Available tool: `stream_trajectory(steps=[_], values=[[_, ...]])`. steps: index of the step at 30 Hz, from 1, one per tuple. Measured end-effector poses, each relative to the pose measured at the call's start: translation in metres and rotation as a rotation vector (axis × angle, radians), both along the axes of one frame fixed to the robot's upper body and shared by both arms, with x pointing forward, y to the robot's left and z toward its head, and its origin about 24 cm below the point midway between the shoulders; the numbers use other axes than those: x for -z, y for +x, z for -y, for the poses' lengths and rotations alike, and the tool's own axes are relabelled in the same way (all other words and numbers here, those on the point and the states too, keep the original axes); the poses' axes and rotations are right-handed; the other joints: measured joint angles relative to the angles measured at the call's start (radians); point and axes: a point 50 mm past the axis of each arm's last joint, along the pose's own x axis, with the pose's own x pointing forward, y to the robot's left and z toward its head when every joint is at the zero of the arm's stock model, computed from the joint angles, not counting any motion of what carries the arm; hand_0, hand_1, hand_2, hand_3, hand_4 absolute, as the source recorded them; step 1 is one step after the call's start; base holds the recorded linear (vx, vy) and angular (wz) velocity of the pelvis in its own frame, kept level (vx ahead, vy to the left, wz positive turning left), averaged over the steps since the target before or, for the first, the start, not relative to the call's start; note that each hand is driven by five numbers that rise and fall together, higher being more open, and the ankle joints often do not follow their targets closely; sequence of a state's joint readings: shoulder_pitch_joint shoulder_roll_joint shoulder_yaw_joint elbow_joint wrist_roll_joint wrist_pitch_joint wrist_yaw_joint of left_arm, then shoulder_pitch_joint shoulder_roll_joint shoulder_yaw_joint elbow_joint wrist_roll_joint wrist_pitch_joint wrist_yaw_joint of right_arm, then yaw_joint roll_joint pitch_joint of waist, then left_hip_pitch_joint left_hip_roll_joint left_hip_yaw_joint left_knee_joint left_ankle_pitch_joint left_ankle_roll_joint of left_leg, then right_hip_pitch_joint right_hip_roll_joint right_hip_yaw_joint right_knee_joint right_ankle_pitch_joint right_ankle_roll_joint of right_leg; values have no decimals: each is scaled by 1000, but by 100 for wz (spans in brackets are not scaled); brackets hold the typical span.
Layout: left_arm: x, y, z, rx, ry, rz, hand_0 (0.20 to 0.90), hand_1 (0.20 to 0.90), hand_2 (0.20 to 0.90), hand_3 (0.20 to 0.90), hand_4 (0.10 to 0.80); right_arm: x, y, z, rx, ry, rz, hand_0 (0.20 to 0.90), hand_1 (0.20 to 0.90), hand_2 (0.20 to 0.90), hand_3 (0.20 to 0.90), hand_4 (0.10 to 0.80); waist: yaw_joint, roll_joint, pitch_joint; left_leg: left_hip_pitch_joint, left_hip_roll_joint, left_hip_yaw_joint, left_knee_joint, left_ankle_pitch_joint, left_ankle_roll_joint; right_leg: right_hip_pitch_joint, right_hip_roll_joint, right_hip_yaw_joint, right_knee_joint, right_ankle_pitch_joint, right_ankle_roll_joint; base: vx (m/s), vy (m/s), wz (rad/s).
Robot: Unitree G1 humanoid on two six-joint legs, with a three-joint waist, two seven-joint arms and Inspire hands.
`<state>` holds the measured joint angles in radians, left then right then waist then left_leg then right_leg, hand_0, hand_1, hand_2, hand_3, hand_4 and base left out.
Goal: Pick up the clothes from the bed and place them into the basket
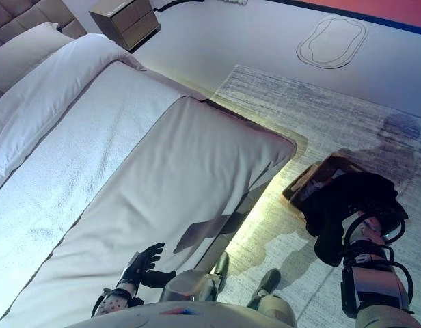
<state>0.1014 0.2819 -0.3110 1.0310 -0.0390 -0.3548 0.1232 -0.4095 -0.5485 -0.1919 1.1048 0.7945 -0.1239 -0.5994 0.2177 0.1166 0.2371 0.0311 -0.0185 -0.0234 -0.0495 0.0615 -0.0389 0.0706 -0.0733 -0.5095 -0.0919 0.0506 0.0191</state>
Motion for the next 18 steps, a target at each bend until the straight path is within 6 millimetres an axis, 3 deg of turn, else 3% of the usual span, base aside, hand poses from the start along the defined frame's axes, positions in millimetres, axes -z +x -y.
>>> stream_trajectory(steps=[12,13,14,15,16,18], values=[[-2,5,-2,4,5,13,900,900,900,900,800,-3,-2,8,-46,-1,-1,300,300,300,200,100,-23,-1,0,13,0,1,-8,3,2,9,0,2,0,0,0,0,0,0],[-2,5,-2,4,5,13,900,900,900,900,800,-3,-2,8,-50,1,-1,604,604,604,554,454,-23,-1,0,16,0,1,-8,3,2,11,0,1,0,0,0,0,0,0],[-2,5,-2,4,5,13,900,900,900,900,800,-3,-1,8,-59,1,-3,759,759,759,735,635,-23,-1,0,16,0,1,-9,3,2,13,0,1,0,0,0,0,0,0],[-2,5,-2,4,5,13,900,900,900,900,800,-3,-1,8,-66,-1,-4,759,759,759,735,635,-23,-1,0,16,0,1,-9,3,2,14,0,1,0,0,0,0,0,0],[-2,5,-2,3,5,12,900,900,900,900,800,-3,-1,7,-82,-7,-11,900,900,900,900,800,-22,-2,0,18,0,0,-9,3,2,16,0,1,0,0,0,0,0,0],[-2,5,-2,3,5,12,900,900,900,900,800,-2,0,7,-97,-7,-10,900,900,900,900,800,-22,-3,1,19,0,-1,-10,3,2,18,0,-1,0,0,0,0,0,0]])
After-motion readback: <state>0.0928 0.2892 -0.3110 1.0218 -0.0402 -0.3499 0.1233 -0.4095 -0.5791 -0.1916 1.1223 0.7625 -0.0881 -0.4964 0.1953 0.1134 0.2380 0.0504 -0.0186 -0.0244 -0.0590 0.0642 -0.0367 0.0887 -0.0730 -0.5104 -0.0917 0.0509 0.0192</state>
